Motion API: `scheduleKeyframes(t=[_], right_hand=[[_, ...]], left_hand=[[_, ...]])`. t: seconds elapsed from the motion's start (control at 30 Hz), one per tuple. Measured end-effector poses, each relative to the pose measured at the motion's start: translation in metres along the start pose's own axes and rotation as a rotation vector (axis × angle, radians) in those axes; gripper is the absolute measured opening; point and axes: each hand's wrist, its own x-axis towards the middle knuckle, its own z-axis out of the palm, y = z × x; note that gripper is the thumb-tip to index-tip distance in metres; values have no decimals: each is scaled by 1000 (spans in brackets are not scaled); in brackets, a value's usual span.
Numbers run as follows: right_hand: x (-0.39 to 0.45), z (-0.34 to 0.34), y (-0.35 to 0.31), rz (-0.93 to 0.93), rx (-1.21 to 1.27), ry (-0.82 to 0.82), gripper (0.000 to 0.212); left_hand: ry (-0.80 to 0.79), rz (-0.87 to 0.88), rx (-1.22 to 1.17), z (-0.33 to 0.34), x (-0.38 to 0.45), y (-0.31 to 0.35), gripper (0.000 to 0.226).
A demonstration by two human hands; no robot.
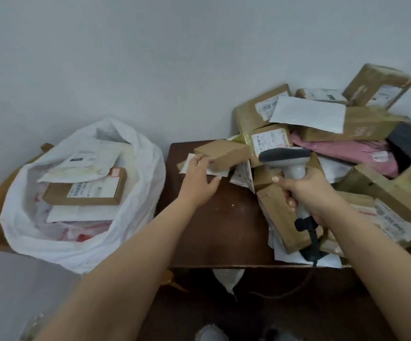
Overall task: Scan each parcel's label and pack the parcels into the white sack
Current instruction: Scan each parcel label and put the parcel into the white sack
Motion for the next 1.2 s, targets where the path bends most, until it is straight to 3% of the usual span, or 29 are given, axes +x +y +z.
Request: scheduleKeyframes(t=[0.13, 0.27, 0.43, 0.53, 0.63, 0.87, 0.97, 1.07, 1.2], right_hand=[[-9, -56, 20, 43, 46, 108, 15], [-14, -100, 40, 71, 84, 213, 15], [-14, -135, 65, 94, 146, 260, 14], [-14, -143, 74, 119, 161, 251, 20], [-12, -146, 79, 130, 175, 228, 25], [0, -134, 77, 126, 185, 143, 18], [8, -121, 72, 116, 192, 104, 13], [17, -99, 61, 84, 216, 119, 14], [27, -68, 39, 15, 266, 160, 20]], left_hand=[[-175, 106, 2, 55, -10, 44, 60], [-299, 61, -23, 103, -21, 81, 81], [-347, -286, -26, 151, -40, 129, 118], [-339, -515, -97, 173, -50, 154, 127], [-314, -618, -125, 190, -54, 160, 129], [-191, -638, -152, 176, -60, 136, 97], [-46, -659, -501, 144, -58, 108, 65], [66, -877, -959, 101, -55, 96, 40], [-30, -935, -1191, 54, -54, 77, 40]])
